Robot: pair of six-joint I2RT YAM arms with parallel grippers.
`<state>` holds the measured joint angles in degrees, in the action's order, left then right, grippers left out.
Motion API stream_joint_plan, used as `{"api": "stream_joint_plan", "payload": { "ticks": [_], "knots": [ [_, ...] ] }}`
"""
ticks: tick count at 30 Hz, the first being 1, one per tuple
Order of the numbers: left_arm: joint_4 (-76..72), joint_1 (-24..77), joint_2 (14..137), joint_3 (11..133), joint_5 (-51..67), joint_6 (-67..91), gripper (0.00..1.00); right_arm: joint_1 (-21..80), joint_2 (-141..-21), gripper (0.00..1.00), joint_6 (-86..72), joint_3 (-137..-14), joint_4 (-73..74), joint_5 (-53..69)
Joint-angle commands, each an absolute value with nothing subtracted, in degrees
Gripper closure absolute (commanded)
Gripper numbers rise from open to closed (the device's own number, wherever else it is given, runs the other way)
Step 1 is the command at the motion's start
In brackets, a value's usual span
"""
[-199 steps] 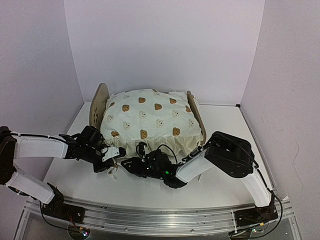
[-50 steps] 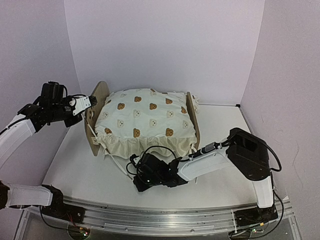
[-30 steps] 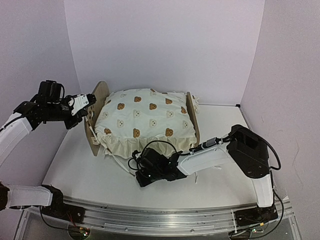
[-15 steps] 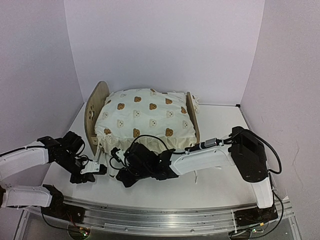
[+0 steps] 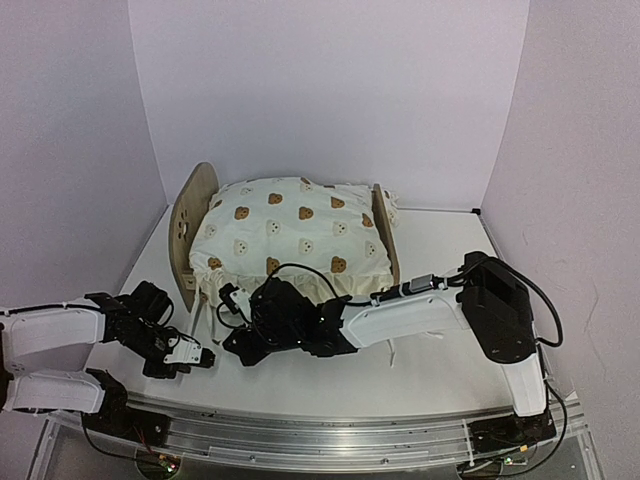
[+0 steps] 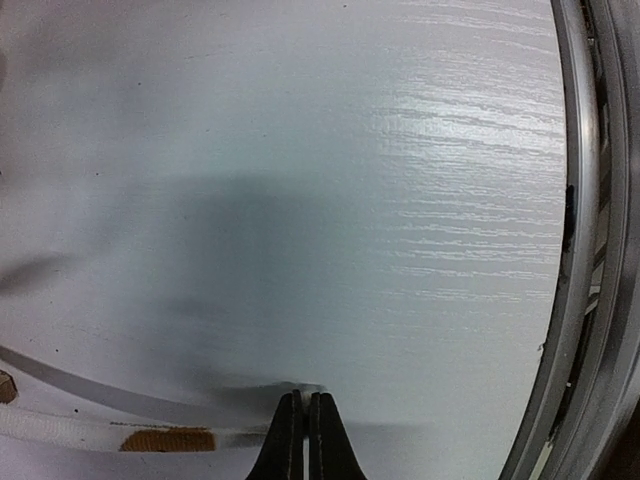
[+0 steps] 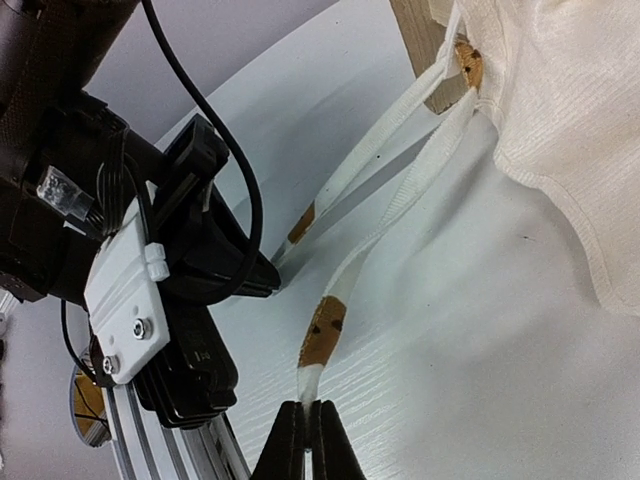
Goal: Set up the pet bed
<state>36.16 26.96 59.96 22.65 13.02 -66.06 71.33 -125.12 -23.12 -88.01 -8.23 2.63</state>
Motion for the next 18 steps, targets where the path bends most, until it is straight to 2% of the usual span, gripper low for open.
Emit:
{"api": "stream_joint_plan", "payload": {
  "ticks": [1,3,4,7,13,18],
  "knots": [
    [36.46,26.98,59.86,22.51,12.78,-64.95,0.94,71.25,-121.52,0.86,-24.18,-85.88,-10.35,3.66],
    [38.53,27.00,58.61,23.61,12.59,-64.25,0.73,70.98,-118.32,0.61,-22.38,-83.77,-9.56,2.99],
    [39.87,26.99,57.79,24.82,12.58,-63.86,0.60,70.62,-116.59,0.54,-20.90,-83.12,-8.60,2.68],
    [46.07,27.00,53.77,30.09,13.57,-61.44,0.48,67.67,-108.92,0.38,-17.96,-82.48,-1.59,1.28],
    [52.85,26.98,48.68,46.13,17.91,-48.88,0.35,58.05,-93.45,0.27,-18.20,-83.98,18.62,-10.41],
    [45.20,25.08,53.62,61.86,10.95,-27.83,0.26,44.06,-91.18,0.27,-24.32,-85.50,31.23,-14.38]
  ]
}}
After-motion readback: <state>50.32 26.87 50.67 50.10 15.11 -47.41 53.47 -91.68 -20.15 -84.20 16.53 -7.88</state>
